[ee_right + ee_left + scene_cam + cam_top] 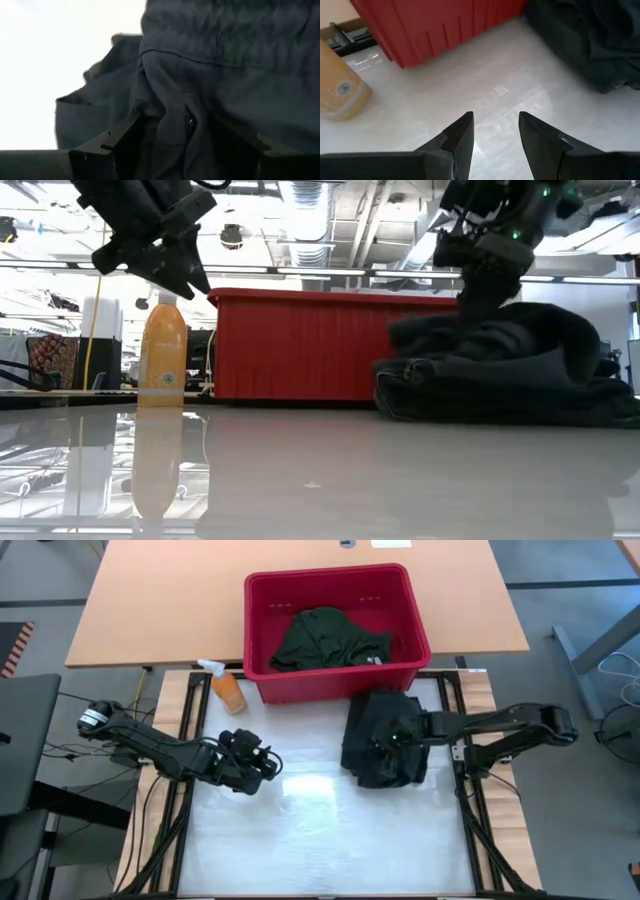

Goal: Fold Laundry from Bin
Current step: Stack the black shorts on top of the black shirt

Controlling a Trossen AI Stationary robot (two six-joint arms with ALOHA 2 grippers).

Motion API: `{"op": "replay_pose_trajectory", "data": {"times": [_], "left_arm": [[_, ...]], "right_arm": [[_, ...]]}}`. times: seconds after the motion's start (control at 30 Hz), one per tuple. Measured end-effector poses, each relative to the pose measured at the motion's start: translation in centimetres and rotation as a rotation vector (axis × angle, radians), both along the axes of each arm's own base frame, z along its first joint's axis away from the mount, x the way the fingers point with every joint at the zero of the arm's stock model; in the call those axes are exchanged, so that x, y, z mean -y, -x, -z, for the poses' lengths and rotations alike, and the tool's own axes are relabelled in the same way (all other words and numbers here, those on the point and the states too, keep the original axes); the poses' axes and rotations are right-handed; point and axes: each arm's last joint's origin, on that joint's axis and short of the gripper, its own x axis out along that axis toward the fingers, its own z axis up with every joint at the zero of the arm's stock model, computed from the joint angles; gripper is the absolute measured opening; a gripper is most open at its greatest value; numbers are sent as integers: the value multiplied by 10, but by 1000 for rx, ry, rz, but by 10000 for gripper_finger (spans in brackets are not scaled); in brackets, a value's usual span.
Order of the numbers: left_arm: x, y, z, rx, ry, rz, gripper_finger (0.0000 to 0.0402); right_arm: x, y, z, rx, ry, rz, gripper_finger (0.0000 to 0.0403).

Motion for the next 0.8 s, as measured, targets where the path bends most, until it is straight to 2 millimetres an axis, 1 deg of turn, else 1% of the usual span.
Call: {"op": "replay_pose_trajectory", "data": {"times": [0.1, 0.23, 0.3, 0.37, 0.43, 0.5, 0.53, 0.67, 0.8], "left_arm": [[-2, 0, 0, 4, -19, -12, 144], [-4, -2, -1, 15, -19, -24, 144], [-4, -2, -1, 18, -18, -24, 144], [-4, -2, -1, 15, -19, -21, 144], [-3, -2, -1, 11, -18, -16, 144], [-4, -2, -1, 14, -12, -20, 144], [-5, -2, -1, 19, -8, -28, 144], [-7, -3, 0, 27, 5, -49, 144], [-5, -6, 6, -42, 10, -8, 144]], "right_arm": [[2, 0, -18, 42, 23, -19, 255], [-1, -3, -44, 135, -46, -104, 255], [-2, -1, -57, 155, -60, -124, 255], [-2, 4, -69, 157, -42, -124, 255], [2, 7, -75, 164, 22, -69, 255], [10, 9, -75, 152, 98, 20, 255], [15, 10, -71, 137, 125, 62, 255], [35, 7, -48, 45, 134, 165, 255], [51, 3, -21, -39, 110, 227, 255]]}}
